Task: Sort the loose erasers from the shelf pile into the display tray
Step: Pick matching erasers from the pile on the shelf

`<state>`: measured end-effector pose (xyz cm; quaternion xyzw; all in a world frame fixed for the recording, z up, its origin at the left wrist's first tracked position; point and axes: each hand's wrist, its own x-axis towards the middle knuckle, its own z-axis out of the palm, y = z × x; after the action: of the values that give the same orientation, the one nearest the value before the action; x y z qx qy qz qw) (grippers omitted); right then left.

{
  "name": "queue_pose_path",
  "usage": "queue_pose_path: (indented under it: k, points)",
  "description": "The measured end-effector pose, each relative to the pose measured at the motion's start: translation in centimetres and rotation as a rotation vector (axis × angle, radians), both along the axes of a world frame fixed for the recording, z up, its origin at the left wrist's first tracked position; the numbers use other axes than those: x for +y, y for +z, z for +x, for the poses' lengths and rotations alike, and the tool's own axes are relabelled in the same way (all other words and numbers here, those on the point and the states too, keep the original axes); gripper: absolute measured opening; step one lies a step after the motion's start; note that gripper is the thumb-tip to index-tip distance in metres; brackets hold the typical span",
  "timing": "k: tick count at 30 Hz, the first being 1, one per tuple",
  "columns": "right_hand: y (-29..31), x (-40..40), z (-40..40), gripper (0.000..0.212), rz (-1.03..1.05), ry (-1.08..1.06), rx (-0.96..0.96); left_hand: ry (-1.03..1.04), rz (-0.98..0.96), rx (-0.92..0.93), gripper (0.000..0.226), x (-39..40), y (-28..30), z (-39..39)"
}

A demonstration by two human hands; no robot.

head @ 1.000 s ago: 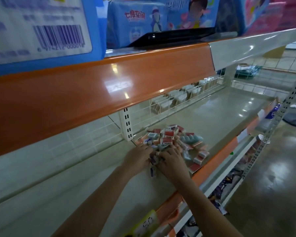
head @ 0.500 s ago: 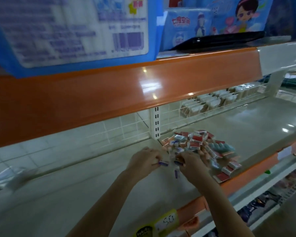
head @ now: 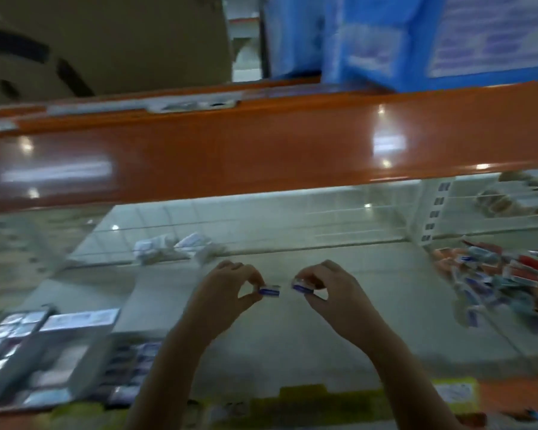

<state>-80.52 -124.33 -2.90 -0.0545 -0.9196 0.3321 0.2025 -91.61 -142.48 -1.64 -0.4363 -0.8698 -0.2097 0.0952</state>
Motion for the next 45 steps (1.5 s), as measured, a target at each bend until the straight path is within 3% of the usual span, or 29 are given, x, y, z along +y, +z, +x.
queue_pose_path:
  k: [9,18,34,45]
  points:
    - [1.0,-13.6,-6.4,0.025,0.016,0.205,-0.059,0.182,-0.011,-0.082,0.013,-15.9,-0.2,-3.6]
    - [-1.0,-22.0,-9.9,0.028,0.152,0.286,-0.179,0.167,-0.032,-0.137,0.010,-23.1,-1.7,-6.9]
    - [-1.2,-24.9,-8.3,0.025,0.193,0.311,-0.461,-0.042,-0.037,-0.140,0.010,-24.7,-2.2,-7.2]
    - [-1.3,-24.8,-7.5,0.024,0.238,0.250,-0.490,-0.092,-0.179,-0.135,0.019,-23.9,-2.2,-6.3]
